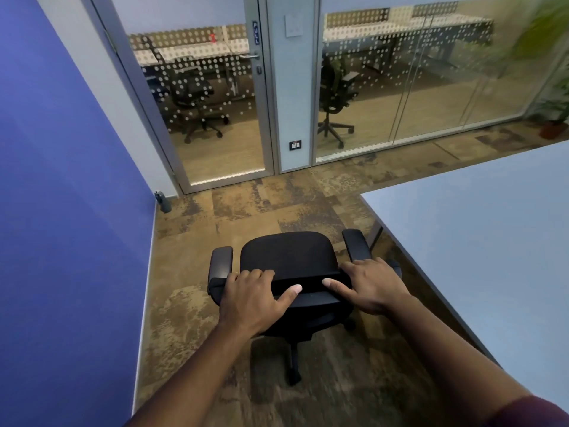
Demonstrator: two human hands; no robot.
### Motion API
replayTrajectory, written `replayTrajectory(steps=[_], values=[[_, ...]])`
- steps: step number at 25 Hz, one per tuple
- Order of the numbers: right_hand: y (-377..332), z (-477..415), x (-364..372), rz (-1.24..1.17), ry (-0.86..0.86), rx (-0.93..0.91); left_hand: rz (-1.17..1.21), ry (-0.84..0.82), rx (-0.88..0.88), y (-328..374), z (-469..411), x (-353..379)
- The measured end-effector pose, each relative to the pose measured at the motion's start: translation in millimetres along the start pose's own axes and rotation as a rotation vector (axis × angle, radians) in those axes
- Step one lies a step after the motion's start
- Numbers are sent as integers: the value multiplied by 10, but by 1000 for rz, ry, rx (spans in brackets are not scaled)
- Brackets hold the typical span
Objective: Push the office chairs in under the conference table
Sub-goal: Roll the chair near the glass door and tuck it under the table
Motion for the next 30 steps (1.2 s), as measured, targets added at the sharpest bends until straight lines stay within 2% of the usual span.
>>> replayTrajectory(steps=[10, 18, 30], values=[[16, 924, -22, -1, 58, 18, 29, 13, 44, 417, 621, 9], [57, 1805, -44, -33, 54, 106, 74, 55, 106, 833, 1149, -33], [118, 2746, -76, -24, 40, 260, 102, 26, 309, 1239, 1307, -73]])
Point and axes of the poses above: each hand's wrist, its own z-axis away from the middle knuckle, its own x-axis out of the palm, y = z × x, the point moved 1 cm from there along -z, towards the middle knuckle, and after that the axes turned 1 degree about -z, right-handed, at the moved point
